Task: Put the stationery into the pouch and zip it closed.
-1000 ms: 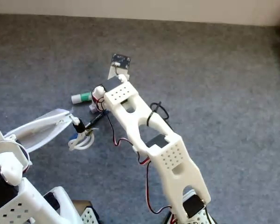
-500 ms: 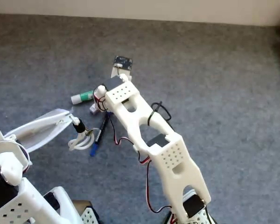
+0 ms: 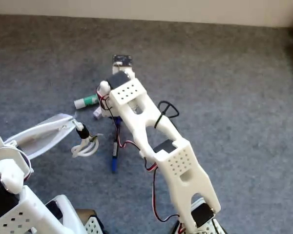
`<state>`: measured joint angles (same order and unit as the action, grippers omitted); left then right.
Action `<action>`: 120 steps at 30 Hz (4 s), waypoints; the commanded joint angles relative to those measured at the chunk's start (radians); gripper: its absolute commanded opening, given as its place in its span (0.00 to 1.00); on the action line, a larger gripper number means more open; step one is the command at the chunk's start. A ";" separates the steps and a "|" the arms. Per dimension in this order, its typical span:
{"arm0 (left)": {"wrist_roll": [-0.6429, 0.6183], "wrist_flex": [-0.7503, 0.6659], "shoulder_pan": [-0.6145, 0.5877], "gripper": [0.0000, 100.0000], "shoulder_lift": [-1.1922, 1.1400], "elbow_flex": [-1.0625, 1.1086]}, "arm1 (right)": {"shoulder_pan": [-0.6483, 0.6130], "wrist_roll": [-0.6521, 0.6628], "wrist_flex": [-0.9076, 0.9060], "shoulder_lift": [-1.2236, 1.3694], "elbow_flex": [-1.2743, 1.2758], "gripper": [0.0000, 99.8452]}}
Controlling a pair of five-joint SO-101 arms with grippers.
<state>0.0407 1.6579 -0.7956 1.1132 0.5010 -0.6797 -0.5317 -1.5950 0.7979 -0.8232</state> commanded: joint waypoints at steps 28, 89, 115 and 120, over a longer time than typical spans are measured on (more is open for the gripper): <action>0.006 -0.003 -0.001 0.01 -0.016 -0.007 | 0.061 0.094 -0.168 -0.478 -0.033 0.01; 0.006 -0.005 -0.005 0.01 -0.016 0.002 | -0.358 0.101 0.234 -1.063 0.001 0.01; 0.006 -0.005 -0.002 0.01 -0.016 0.002 | -0.409 0.203 0.084 -1.063 0.002 0.01; 0.006 -0.005 -0.002 0.01 -0.016 0.002 | -0.490 0.207 0.001 -1.066 -0.007 0.00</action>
<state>0.0407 1.6579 -0.7956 1.1147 0.5086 -1.1278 -0.3445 -1.5581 -0.2240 -0.8170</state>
